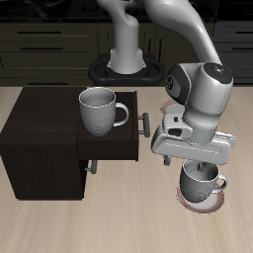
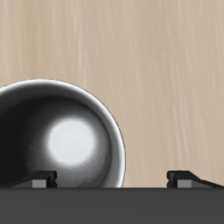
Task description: Place the porcelain mug that is on the plate onto the middle plate relative to the robot
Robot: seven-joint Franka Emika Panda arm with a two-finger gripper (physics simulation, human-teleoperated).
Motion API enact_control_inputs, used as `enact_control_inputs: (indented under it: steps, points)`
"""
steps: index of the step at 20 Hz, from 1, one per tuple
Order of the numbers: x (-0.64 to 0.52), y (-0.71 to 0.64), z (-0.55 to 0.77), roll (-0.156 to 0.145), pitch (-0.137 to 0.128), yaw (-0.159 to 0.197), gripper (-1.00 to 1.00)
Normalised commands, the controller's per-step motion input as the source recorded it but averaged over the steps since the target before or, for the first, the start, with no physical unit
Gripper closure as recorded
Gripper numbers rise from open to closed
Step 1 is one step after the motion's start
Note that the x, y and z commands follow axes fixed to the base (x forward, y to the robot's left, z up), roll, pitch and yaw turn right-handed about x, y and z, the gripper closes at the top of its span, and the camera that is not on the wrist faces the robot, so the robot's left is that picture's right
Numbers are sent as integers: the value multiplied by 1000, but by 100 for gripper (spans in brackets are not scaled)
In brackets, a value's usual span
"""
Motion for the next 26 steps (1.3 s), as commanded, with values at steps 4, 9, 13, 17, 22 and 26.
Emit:
enact_control_inputs:
  steps: [4,9,13,17,22,26]
  points:
    - [-6,-34,-252,31,46,-36,100]
    - [-28,-70,40,17,11,-53,100]
    - [-142,88,285,36,-31,-32,100]
    - [-374,161,441,50,-64,-34,100]
    - [-413,109,347,58,-56,-22,100]
    - [-94,14,35,9,-2,-13,100]
